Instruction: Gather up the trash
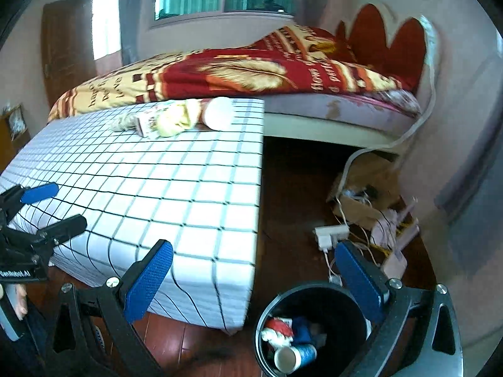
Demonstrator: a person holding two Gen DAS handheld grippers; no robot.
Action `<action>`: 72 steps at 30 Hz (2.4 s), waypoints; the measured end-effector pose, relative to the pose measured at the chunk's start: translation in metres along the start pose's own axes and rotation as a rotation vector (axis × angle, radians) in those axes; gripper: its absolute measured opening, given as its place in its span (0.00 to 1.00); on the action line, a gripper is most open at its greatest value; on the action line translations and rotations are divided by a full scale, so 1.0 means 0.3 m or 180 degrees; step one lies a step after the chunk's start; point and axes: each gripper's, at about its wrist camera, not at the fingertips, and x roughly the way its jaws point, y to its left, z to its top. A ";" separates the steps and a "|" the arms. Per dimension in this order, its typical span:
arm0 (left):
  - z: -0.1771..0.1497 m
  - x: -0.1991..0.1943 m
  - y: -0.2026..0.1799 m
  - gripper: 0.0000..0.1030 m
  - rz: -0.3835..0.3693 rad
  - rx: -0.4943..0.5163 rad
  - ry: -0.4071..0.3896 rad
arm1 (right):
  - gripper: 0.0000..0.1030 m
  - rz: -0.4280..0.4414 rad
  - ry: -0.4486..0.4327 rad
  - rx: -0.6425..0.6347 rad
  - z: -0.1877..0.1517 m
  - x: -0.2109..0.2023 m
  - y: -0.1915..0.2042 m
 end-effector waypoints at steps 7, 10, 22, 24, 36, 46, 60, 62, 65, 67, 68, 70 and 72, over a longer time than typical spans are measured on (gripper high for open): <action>0.025 0.031 0.170 0.94 0.0142 -0.0167 -0.0013 | 1.00 0.0145 -0.0008 -0.0275 0.116 0.103 0.174; 0.042 0.050 0.233 0.93 0.0176 -0.0215 -0.0021 | 1.00 0.0208 -0.0009 -0.0287 0.165 0.145 0.220; 0.188 0.236 0.491 0.84 0.0319 -0.0414 0.0006 | 1.00 0.0440 0.0030 -0.0138 0.429 0.417 0.344; 0.209 0.275 0.523 0.82 0.0313 -0.0446 0.0044 | 0.99 0.0455 0.0067 -0.0100 0.466 0.482 0.366; 0.365 0.539 0.633 0.81 0.0295 -0.0447 0.0180 | 0.81 0.0486 0.0334 -0.0089 0.598 0.814 0.477; 0.426 0.661 0.678 0.81 0.0220 -0.0481 0.0297 | 0.56 0.0592 0.0359 -0.0129 0.609 0.876 0.480; 0.374 0.576 0.686 0.10 0.0137 -0.0537 0.0235 | 0.39 0.0711 0.0326 -0.0169 0.580 0.822 0.479; 0.356 0.547 0.682 0.09 0.0139 -0.0536 0.0199 | 0.39 0.0722 0.0302 -0.0139 0.564 0.800 0.469; 0.335 0.505 0.668 0.08 0.0137 -0.0540 0.0146 | 0.39 0.0707 0.0274 -0.0123 0.543 0.766 0.454; 0.319 0.471 0.647 0.08 0.0152 -0.0505 0.0109 | 0.39 0.0691 0.0250 -0.0124 0.529 0.742 0.444; 0.314 0.459 0.637 0.08 0.0157 -0.0484 0.0101 | 0.39 0.0685 0.0234 -0.0121 0.520 0.725 0.435; 0.301 0.431 0.607 0.08 0.0149 -0.0442 0.0090 | 0.39 0.0668 0.0217 -0.0115 0.508 0.700 0.423; 0.291 0.411 0.585 0.08 0.0150 -0.0404 0.0083 | 0.39 0.0647 0.0193 -0.0109 0.493 0.666 0.405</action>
